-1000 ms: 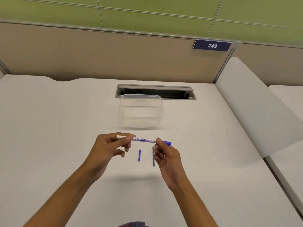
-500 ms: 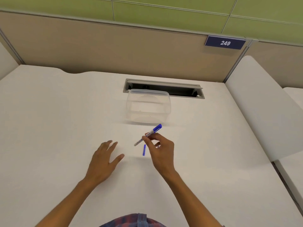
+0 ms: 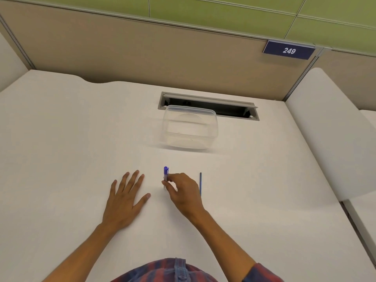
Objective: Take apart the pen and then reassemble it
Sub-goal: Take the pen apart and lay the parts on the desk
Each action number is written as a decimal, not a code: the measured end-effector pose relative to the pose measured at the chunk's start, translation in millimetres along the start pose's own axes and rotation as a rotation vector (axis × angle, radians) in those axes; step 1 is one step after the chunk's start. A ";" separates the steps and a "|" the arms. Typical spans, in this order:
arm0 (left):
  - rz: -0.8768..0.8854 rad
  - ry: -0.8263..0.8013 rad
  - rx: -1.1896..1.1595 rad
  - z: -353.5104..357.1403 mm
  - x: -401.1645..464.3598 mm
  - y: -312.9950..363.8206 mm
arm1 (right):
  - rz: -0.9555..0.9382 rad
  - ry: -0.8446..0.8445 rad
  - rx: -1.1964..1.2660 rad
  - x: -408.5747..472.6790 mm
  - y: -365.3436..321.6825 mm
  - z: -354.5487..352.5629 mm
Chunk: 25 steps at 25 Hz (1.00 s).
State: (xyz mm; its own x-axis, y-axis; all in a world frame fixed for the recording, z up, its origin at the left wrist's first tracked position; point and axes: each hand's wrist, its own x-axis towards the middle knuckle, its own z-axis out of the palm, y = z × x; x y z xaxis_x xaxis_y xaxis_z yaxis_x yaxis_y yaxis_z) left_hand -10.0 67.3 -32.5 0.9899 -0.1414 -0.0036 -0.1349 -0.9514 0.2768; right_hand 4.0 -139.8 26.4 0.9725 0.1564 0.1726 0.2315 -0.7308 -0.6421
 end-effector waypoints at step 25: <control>0.002 0.003 -0.010 0.7 -0.1 0.1 | -0.058 0.141 0.022 11.7 -19.9 -28.9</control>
State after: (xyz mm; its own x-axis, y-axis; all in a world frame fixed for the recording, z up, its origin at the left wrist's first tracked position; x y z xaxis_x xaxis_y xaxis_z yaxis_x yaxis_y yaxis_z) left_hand -10.1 66.9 -33.2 0.9899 -0.1420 -0.0002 -0.1360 -0.9483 0.2868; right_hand 10.0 -142.6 62.8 0.9444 0.1020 0.3125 0.2896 -0.7083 -0.6438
